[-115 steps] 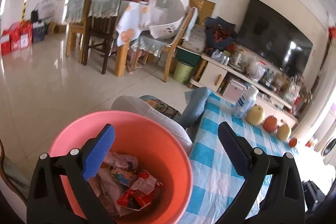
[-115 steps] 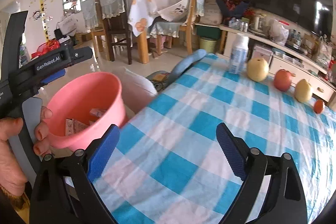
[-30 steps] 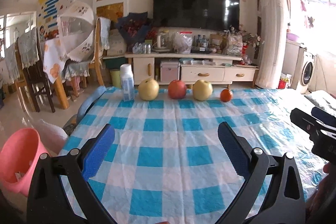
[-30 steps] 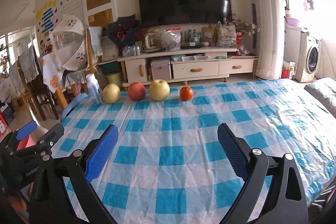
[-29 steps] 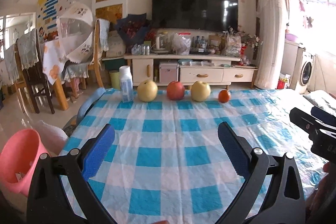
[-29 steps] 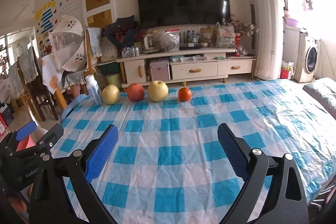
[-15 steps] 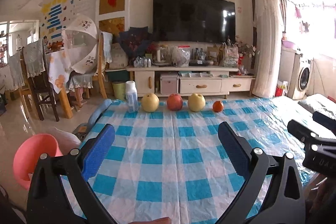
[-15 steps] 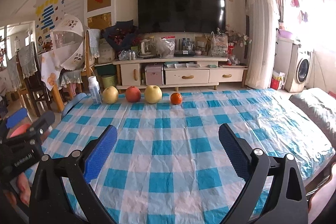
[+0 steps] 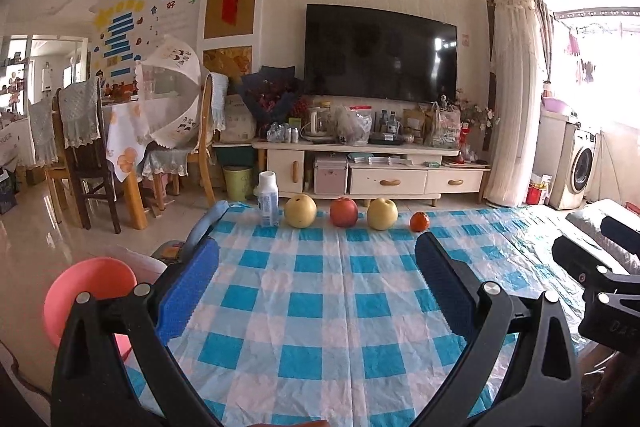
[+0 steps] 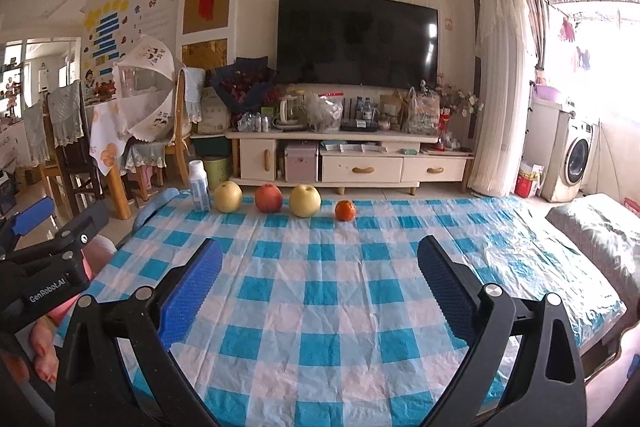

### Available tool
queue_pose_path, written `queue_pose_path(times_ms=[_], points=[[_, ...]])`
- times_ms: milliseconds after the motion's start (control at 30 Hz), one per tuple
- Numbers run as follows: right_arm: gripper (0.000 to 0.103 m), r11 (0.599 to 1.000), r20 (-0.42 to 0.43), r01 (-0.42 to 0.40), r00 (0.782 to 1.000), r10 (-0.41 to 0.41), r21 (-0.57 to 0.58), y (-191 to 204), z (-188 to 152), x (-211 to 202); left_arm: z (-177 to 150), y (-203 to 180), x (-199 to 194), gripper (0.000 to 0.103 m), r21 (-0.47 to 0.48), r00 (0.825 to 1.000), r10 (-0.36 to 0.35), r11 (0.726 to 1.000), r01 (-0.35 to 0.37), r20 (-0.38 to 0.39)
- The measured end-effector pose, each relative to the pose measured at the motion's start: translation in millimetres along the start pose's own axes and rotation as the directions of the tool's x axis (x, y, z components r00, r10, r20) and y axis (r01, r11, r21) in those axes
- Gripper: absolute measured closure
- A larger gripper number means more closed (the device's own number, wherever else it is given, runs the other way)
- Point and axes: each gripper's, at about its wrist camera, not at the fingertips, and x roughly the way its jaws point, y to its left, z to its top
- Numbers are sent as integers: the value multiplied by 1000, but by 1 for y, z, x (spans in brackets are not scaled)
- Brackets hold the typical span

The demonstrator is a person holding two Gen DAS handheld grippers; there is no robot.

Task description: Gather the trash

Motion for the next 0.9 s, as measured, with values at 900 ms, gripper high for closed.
queue_pose_path(times_ms=[900], points=[[6,999,-41,-37,998,37,1,6,-11,23,-13,-3,25,4,33,999,36,999,-34,-37]])
